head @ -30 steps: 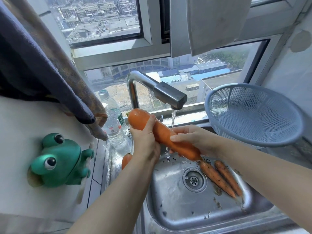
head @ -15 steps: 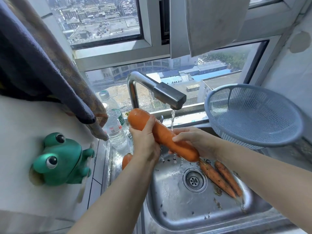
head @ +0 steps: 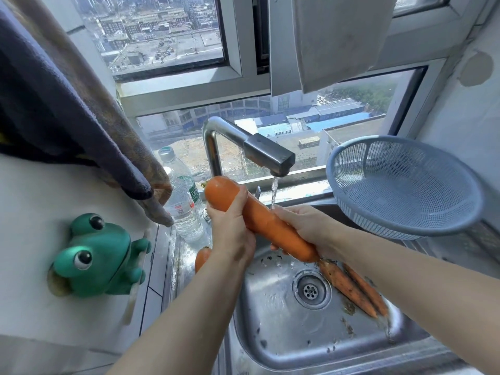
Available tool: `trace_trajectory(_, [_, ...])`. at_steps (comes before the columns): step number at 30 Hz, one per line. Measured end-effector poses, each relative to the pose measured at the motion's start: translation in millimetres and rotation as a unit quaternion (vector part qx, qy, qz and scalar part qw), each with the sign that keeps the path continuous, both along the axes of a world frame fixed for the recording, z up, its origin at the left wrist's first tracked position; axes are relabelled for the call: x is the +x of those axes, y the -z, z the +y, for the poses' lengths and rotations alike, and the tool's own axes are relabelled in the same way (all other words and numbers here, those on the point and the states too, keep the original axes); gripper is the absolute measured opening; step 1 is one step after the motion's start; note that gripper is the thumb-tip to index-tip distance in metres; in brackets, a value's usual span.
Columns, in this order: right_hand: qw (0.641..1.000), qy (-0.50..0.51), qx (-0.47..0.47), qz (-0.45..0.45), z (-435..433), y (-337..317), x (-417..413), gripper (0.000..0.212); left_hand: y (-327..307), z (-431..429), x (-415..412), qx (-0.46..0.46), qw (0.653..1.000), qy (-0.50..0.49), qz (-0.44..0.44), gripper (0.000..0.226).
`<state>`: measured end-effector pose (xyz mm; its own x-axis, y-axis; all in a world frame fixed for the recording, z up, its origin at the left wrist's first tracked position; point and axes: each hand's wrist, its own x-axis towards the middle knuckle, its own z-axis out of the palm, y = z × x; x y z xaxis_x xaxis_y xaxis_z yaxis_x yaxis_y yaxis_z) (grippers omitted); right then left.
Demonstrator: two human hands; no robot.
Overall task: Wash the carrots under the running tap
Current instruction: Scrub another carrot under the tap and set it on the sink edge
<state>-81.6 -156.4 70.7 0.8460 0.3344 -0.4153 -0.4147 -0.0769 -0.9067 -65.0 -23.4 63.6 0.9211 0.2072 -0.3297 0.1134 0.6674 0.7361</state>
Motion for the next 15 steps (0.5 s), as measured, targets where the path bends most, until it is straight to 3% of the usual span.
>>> trace_trajectory(5, [0.996, -0.072, 0.046, -0.026, -3, 5, -1, 0.028, 6, 10, 5, -0.042, 0.999, 0.003, 0.027, 0.062])
trace_trajectory(7, [0.991, -0.104, 0.077, -0.023, -7, 8, -1, 0.034, 10, 15, 7, -0.066, 0.997, 0.019, 0.034, 0.079])
trace_trajectory(10, [0.985, -0.143, 0.092, -0.031, -15, 8, 0, 0.045, 15, 17, 7, -0.083, 0.995, 0.024, 0.040, 0.076])
trace_trajectory(12, [0.987, -0.143, 0.039, -0.059, -17, 7, 0, 0.039, 21, 18, 9, -0.088, 0.995, -0.006, 0.051, 0.072])
trace_trajectory(15, [0.968, -0.109, -0.127, -0.187, -7, 7, -2, 0.017, 28, 19, 15, -0.102, 0.992, -0.044, 0.066, 0.074])
